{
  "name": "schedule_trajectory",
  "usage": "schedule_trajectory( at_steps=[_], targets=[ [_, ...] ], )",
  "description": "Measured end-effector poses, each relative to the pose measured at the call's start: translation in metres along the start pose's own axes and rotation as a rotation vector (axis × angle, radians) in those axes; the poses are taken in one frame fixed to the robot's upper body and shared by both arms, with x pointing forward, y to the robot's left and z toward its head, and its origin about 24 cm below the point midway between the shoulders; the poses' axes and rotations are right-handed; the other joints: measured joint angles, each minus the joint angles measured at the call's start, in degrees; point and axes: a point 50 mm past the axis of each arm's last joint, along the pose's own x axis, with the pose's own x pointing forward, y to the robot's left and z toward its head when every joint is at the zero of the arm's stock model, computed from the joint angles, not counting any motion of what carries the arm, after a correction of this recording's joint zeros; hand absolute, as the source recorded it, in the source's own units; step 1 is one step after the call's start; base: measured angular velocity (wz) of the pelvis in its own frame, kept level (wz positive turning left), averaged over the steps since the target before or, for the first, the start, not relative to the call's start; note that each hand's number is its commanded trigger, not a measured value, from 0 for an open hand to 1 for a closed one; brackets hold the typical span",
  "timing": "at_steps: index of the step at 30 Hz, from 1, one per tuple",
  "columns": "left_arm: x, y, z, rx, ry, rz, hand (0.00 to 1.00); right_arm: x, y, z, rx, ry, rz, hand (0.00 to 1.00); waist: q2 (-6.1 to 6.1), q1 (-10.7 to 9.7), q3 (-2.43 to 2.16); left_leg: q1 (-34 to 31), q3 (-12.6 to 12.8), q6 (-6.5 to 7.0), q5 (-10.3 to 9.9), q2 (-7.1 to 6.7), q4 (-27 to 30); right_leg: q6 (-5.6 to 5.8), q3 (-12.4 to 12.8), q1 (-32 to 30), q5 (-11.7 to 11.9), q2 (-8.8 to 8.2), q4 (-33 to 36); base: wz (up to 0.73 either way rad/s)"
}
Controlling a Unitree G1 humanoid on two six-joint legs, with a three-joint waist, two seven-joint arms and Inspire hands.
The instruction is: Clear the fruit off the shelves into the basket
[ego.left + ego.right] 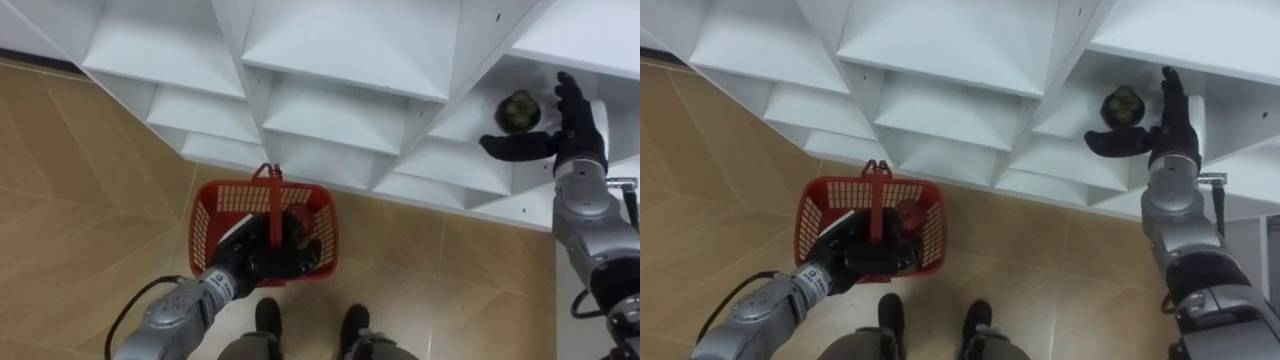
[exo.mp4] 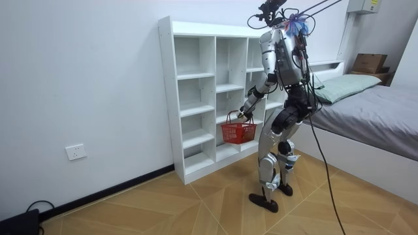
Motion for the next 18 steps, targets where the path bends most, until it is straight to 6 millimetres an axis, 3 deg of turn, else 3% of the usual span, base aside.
schedule_trajectory(
  at_steps=[2,4,8,9,10,18],
  targets=[
    [0.0,0.0,0.0,0.001,0.001,-0.002,1.0,0.0,0.0,0.0,-0.002,0.0,-0.001,0.18,0.0,0.0,0.0,0.0,0.0,0.0,0.0,0.0,0.0,0.0,0.0,0.0,0.0,0.0,0.0,0.0],
    [0.0,0.0,0.0,0.001,0.002,-0.002,1.0,0.0,0.0,0.0,-0.003,0.0,-0.006,0.48,0.02,0.1,0.01,0.0,0.0,0.0,0.0,0.01,0.0,0.0,0.0,0.0,0.0,0.02,0.0,0.0],
    [0.0,0.0,0.0,0.002,0.002,-0.002,1.0,0.001,-0.009,0.001,-0.029,-0.01,-0.046,0.73,0.03,0.2,0.0,0.0,0.1,0.0,0.0,0.07,0.0,-0.01,0.0,-0.1,0.0,0.07,-0.1,0.0],
    [0.0,-0.001,0.0,0.002,0.002,-0.002,1.0,0.002,-0.011,0.002,-0.035,-0.013,-0.05,0.93,0.03,0.3,0.0,0.0,0.1,-0.01,0.0,0.1,0.0,-0.05,0.0,-0.1,0.0,0.13,-0.1,0.0],
    [0.0,-0.001,0.0,0.002,0.002,-0.003,1.0,0.002,-0.011,0.002,-0.036,-0.014,-0.051,1.0,0.04,0.3,0.0,0.0,0.1,-0.02,0.0,0.11,-0.1,-0.07,0.0,-0.1,0.0,0.15,-0.1,0.0],
    [0.001,-0.003,-0.001,0.004,0.006,-0.011,1.0,0.002,-0.005,0.007,-0.042,-0.032,-0.019,1.0,0.06,0.7,-0.03,0.1,1.2,-0.23,0.1,0.45,-0.3,-0.44,0.7,0.0,0.6,0.96,-0.8,-0.06]
  ],
)
